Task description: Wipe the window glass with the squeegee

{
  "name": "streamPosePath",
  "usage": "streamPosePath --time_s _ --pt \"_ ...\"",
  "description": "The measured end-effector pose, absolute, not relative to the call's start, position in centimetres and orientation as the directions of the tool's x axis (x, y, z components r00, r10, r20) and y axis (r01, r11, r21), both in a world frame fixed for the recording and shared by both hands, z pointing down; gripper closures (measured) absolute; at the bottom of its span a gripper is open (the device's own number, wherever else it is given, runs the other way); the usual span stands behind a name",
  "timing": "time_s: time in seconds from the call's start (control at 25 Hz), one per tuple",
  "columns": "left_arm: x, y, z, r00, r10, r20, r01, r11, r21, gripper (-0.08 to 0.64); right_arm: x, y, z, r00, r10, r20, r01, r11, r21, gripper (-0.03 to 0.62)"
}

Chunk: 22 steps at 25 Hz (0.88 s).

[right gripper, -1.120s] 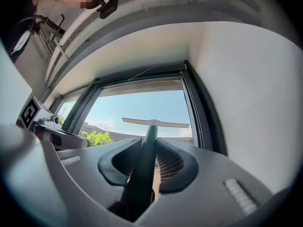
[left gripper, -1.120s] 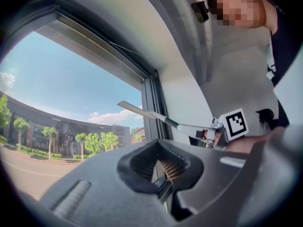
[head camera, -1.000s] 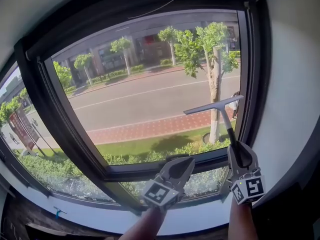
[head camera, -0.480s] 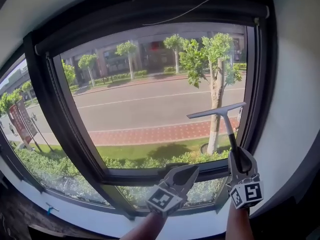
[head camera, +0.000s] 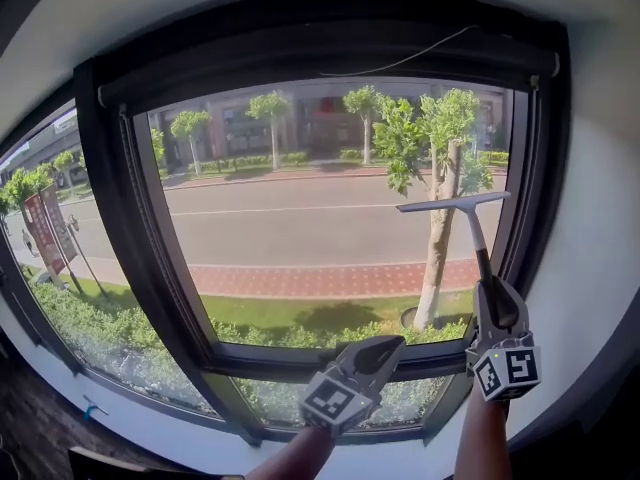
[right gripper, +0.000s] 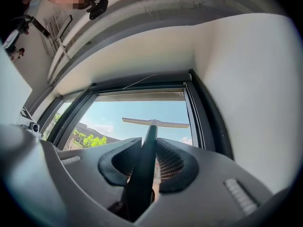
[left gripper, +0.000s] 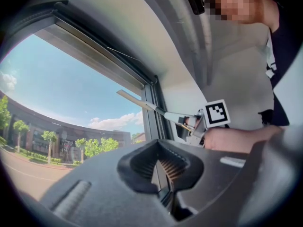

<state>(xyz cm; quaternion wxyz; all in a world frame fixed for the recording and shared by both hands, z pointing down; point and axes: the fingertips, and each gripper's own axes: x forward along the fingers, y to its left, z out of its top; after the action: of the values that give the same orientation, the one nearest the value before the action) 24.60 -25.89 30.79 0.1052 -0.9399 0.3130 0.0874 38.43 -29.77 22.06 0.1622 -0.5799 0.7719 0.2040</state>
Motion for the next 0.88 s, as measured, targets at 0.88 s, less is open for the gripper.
streamPosePath --time_s 0.88 --pt "22.3 -26.8 25.6 0.734 -0.616 -0.286 -0.676 -0.707 -0.209 0.558 38.5 -33.6 7.3 -0.292 -0.716 -0.634 -0.956 0.234 0.176 0.494"
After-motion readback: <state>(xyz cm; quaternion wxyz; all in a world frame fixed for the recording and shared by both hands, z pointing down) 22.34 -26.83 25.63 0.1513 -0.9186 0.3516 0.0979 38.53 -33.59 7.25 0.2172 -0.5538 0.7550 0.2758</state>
